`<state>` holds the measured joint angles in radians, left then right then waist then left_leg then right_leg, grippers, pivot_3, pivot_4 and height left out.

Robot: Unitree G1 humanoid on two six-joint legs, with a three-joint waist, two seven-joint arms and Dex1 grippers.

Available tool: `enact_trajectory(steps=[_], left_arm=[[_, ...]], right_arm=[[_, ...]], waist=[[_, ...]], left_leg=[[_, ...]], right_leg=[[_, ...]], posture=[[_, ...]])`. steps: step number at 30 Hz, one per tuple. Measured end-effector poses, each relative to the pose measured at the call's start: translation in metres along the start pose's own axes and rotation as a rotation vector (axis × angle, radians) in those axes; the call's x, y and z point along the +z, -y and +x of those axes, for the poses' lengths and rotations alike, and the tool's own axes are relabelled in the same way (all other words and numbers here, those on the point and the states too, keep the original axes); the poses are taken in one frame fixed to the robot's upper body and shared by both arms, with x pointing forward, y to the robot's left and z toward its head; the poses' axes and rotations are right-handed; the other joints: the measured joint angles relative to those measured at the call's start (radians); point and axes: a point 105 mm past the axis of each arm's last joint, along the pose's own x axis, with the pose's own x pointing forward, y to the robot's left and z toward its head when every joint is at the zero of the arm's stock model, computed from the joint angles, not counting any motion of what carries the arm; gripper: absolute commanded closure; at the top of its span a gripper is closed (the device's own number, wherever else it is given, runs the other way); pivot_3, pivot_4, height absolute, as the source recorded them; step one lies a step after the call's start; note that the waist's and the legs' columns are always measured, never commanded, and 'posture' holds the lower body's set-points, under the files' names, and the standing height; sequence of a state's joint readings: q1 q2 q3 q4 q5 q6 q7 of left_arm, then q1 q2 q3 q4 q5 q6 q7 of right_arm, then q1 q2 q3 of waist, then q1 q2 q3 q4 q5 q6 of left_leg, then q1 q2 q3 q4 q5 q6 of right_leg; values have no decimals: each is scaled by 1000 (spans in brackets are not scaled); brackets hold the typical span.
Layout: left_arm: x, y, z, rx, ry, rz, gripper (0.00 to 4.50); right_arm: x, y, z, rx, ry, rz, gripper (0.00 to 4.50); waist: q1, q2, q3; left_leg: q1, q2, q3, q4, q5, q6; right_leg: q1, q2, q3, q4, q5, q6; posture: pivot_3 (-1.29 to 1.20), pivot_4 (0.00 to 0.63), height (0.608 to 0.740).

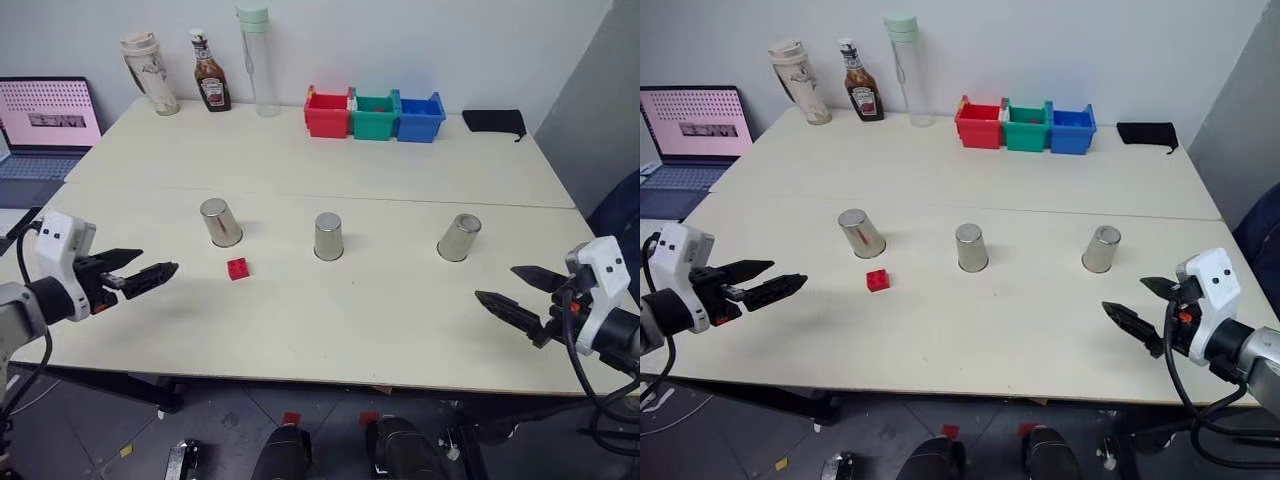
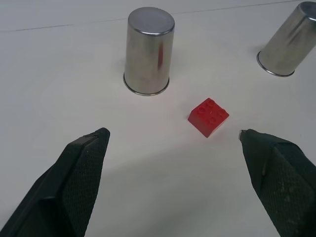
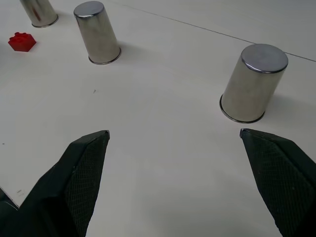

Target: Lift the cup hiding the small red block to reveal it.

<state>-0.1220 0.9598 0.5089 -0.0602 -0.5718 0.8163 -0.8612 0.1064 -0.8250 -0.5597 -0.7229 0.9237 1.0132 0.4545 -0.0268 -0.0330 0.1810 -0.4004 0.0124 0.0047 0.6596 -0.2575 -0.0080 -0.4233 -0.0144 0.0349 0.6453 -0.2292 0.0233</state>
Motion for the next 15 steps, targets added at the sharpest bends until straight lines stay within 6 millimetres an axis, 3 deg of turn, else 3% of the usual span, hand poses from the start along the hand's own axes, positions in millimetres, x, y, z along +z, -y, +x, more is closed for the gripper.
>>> enact_trajectory(steps=[15], left_arm=[[2,-2,3,-12,-4,10,31]], right_arm=[[0,1,1,-15,12,13,0]], waist=[[0,0,0]], left_leg=[[0,0,0,0,0,0]], right_leg=[[0,0,0,0,0,0]], posture=[[0,150,740]])
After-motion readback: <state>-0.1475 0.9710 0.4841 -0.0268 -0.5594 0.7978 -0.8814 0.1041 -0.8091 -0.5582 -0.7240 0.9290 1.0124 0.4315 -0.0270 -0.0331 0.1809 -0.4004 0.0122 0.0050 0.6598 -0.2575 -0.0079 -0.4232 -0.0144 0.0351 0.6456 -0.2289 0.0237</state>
